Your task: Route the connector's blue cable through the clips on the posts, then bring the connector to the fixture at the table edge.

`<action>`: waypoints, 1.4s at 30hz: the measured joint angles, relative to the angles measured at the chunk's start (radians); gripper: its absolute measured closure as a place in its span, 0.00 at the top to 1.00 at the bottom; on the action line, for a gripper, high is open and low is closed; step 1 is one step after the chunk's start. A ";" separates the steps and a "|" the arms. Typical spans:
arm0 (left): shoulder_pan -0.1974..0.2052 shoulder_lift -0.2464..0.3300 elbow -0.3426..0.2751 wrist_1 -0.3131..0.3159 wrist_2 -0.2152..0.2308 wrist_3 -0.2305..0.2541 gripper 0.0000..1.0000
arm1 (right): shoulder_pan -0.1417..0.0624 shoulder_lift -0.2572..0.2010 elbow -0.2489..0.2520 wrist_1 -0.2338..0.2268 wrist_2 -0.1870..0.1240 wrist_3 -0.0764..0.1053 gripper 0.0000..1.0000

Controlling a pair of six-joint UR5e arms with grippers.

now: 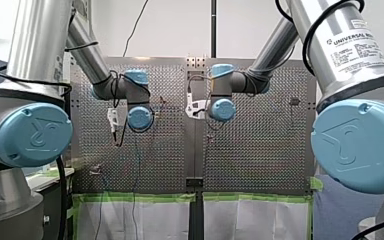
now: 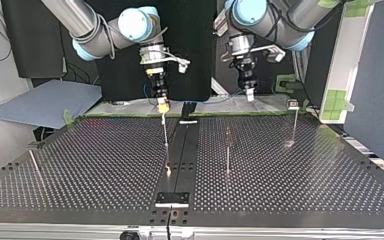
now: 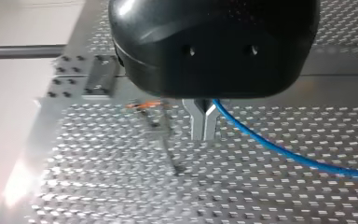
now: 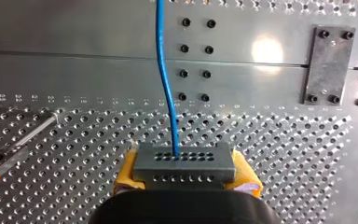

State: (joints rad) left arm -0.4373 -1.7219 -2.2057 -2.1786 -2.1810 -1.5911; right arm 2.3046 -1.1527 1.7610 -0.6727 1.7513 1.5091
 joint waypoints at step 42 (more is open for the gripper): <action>0.198 -0.006 0.144 -0.221 0.278 0.074 0.00 | -0.073 0.000 -0.131 0.120 -0.103 0.031 0.00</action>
State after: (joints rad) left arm -0.2391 -1.7275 -2.0614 -2.3991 -1.9031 -1.5175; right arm 2.2313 -1.1524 1.6302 -0.5525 1.6480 1.5402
